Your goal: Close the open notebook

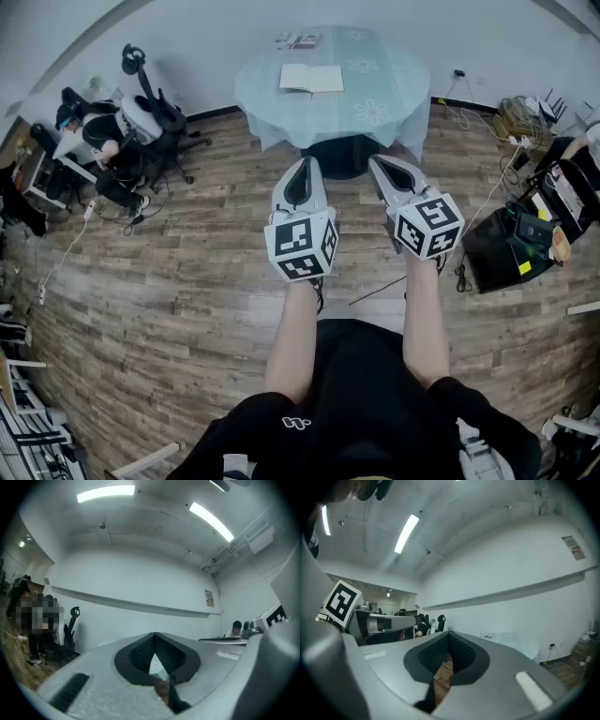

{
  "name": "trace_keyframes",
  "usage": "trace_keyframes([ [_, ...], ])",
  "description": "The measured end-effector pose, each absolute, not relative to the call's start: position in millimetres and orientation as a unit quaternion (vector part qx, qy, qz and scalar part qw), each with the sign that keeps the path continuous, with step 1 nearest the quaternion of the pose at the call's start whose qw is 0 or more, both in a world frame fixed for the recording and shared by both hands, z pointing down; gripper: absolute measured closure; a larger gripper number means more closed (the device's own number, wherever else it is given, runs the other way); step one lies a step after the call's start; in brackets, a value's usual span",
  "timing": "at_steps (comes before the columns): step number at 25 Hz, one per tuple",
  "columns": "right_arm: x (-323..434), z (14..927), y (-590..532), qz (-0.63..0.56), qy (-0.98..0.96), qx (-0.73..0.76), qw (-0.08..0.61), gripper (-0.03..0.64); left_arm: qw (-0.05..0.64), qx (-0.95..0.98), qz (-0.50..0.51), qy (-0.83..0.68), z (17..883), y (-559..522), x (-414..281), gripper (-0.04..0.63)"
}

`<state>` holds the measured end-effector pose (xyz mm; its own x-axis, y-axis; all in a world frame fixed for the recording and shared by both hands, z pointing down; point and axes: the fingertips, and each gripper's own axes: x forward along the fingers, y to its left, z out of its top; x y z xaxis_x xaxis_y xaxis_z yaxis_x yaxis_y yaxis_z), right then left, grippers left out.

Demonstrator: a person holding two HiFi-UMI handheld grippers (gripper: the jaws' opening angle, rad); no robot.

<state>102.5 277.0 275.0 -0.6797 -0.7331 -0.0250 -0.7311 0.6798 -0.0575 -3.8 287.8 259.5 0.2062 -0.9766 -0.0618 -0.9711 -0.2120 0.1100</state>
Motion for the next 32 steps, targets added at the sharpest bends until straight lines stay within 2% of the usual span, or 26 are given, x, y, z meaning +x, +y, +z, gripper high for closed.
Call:
trace_keyframes([
  [9,103.0,284.2,237.3,-0.038,0.909,-0.414,0.032,0.606,0.037,0.761,-0.062,-0.645,268.9,260.5,-31.7,0.592],
  [20,155.5,316.9,129.0,-0.034,0.892,-0.45,0.032,0.606,0.052,0.772,-0.073,-0.629,310.4,139.5,-10.8,0.592],
  [24,137.9,318.4,62.9,-0.033,0.893,-0.447,0.04,0.606,0.064,0.774,-0.059,-0.627,322.1,71.6,-20.0,0.592],
  [32,78.1,360.8,-91.0,-0.06,0.903,-0.425,0.008,0.606,0.13,0.76,-0.015,-0.636,382.9,-85.4,-64.6,0.592],
])
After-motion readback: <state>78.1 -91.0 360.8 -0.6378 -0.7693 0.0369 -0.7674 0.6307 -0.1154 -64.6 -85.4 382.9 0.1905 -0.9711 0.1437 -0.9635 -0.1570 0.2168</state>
